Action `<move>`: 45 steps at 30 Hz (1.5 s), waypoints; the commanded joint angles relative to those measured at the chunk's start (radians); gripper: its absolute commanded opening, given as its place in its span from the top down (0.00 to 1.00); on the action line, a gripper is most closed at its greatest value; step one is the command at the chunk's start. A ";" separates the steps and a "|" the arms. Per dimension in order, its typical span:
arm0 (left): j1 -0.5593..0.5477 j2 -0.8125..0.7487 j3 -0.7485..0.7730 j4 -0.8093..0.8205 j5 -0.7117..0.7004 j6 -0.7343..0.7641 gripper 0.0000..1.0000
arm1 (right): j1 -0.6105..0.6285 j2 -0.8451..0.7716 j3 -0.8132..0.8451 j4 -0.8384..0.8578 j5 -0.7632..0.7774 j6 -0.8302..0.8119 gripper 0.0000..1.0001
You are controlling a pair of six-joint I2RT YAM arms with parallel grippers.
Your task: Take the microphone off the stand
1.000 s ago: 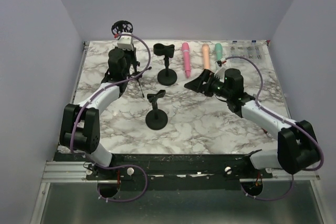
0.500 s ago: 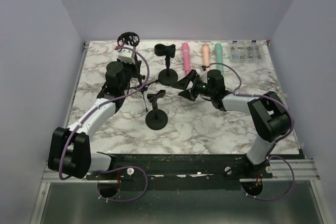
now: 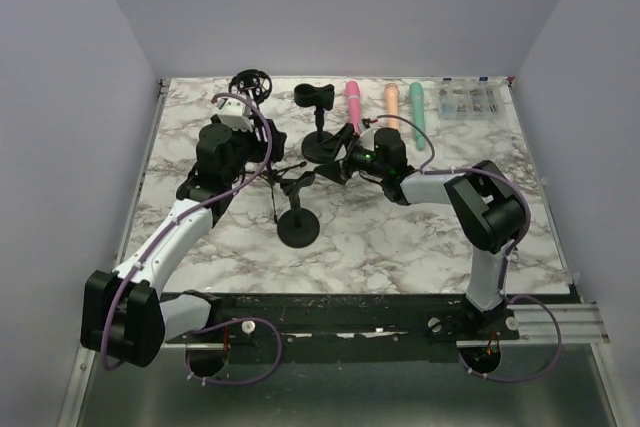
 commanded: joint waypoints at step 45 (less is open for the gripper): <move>0.001 -0.479 -0.017 -0.133 -0.091 0.131 0.02 | 0.166 0.329 0.260 0.317 0.144 0.381 0.48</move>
